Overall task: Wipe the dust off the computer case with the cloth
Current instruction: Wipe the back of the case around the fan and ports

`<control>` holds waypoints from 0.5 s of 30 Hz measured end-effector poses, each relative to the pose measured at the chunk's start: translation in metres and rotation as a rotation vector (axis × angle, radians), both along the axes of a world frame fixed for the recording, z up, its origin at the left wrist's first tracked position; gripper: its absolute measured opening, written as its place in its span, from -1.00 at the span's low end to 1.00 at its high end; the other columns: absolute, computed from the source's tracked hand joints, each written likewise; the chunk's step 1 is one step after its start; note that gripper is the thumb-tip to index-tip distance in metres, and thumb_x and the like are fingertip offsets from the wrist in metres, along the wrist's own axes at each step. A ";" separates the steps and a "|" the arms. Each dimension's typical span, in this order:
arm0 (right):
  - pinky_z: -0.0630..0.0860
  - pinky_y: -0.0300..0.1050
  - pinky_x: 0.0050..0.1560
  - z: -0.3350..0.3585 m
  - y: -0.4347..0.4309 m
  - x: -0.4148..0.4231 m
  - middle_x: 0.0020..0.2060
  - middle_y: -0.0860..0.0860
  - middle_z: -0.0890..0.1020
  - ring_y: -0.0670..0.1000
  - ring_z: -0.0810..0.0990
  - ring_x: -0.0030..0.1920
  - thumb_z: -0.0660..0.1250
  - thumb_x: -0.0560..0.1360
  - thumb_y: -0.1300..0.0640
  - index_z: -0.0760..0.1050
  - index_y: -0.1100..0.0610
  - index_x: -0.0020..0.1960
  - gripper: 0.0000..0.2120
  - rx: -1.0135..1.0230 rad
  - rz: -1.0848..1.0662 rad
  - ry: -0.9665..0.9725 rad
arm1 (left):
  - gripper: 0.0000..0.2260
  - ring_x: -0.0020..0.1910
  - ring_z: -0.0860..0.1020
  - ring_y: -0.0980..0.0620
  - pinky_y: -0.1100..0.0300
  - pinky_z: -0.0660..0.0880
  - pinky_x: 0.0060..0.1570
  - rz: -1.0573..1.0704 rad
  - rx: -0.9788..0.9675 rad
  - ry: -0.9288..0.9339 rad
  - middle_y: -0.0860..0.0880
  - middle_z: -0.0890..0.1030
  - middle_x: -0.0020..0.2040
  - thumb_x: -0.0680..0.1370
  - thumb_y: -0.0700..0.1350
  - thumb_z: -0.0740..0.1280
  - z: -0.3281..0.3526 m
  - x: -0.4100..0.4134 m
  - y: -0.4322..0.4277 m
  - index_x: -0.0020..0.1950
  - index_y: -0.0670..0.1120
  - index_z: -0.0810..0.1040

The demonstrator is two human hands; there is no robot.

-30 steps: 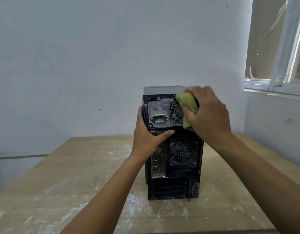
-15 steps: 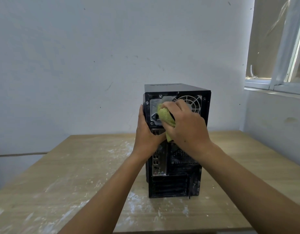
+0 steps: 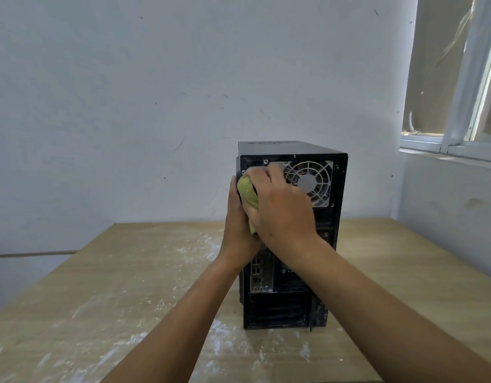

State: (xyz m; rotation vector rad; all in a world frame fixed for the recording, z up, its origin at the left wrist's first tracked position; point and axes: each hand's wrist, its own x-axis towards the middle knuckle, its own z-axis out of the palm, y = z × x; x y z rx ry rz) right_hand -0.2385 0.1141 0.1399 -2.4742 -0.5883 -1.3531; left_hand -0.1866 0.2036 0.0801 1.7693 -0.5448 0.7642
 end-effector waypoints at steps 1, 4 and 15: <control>0.45 -0.12 -0.35 0.001 0.001 0.000 0.10 0.05 0.49 0.13 0.61 -0.22 0.33 0.52 -0.03 0.43 0.05 0.27 -0.64 0.005 0.003 0.004 | -0.14 0.27 0.48 0.07 0.04 0.50 0.21 0.006 0.012 -0.003 -0.06 0.43 0.33 0.41 0.13 0.40 0.000 0.001 0.001 0.56 -0.16 0.06; 0.42 -0.18 -0.38 0.006 -0.015 0.000 0.09 0.02 0.50 0.08 0.59 -0.23 0.30 0.54 -0.04 0.43 0.01 0.26 -0.68 0.024 0.041 -0.001 | -0.11 0.32 0.46 0.08 0.00 0.48 0.27 -0.003 -0.036 0.036 0.01 0.42 0.38 0.38 0.01 0.53 -0.001 0.001 0.002 0.54 0.08 0.05; 0.29 -0.16 -0.24 0.026 -0.078 0.009 -0.04 -0.01 0.50 0.03 0.47 -0.19 0.31 0.53 -0.04 0.44 0.03 0.17 -0.74 0.359 0.006 -0.021 | 0.02 0.43 0.37 0.10 -0.01 0.39 0.39 -0.007 -0.078 0.083 0.09 0.34 0.46 0.29 0.16 0.58 -0.004 0.001 0.003 0.55 0.20 -0.01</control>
